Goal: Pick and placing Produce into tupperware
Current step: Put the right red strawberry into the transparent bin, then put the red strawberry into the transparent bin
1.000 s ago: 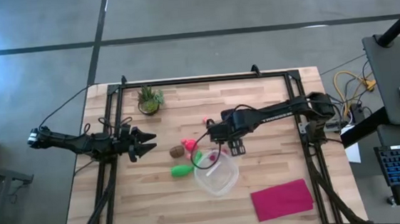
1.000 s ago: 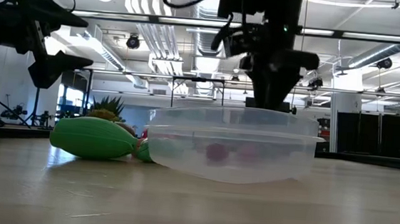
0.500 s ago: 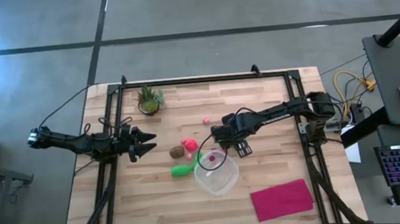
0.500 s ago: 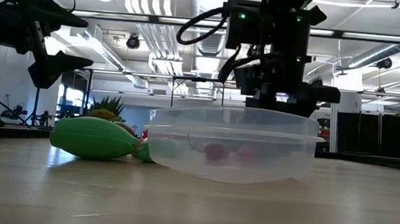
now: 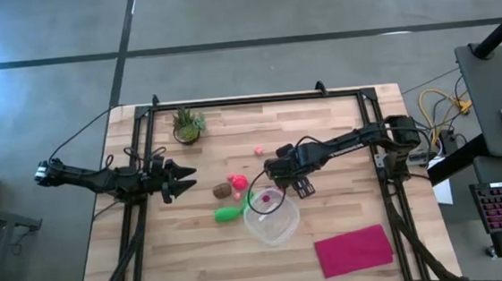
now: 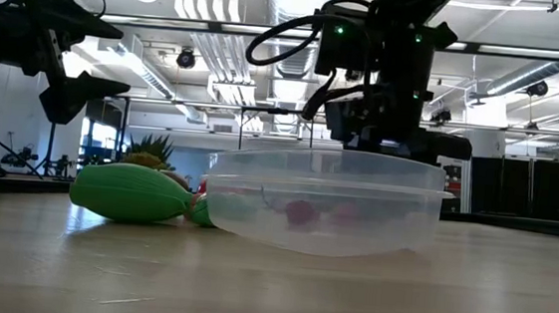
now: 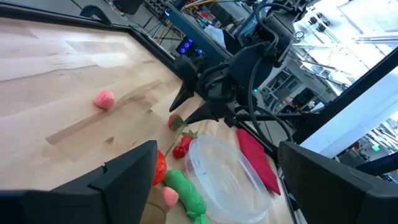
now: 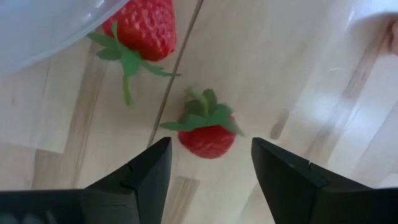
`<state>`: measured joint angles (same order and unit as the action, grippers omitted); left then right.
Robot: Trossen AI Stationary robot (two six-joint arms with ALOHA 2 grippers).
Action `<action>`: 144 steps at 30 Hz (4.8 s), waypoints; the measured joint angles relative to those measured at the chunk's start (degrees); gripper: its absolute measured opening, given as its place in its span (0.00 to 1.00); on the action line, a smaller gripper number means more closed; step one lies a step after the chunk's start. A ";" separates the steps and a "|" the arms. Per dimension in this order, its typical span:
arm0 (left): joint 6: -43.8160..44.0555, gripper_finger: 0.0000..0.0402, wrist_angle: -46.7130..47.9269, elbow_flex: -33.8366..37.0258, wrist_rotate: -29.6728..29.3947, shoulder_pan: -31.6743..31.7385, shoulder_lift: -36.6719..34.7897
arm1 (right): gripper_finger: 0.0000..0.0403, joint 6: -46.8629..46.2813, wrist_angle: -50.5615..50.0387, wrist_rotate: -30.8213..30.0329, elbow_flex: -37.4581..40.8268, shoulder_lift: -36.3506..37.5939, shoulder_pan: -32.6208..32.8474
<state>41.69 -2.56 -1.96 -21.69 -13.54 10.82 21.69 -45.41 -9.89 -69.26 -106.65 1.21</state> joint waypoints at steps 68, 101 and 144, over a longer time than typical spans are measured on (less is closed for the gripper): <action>-0.13 0.80 0.01 0.00 0.00 0.02 0.56 | 0.38 -20.27 1.89 2.52 2.26 13.03 -0.75; -0.12 0.80 0.11 0.02 0.02 0.00 0.90 | 0.48 -28.02 -4.82 11.20 -16.13 -3.46 9.87; -0.11 0.80 0.10 0.02 0.01 0.00 1.08 | 0.48 -46.36 -20.07 5.79 -22.69 -8.63 -1.77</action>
<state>41.58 -2.46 -1.93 -21.68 -13.54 11.90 -24.68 -65.48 -4.10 -91.95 -115.28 -0.56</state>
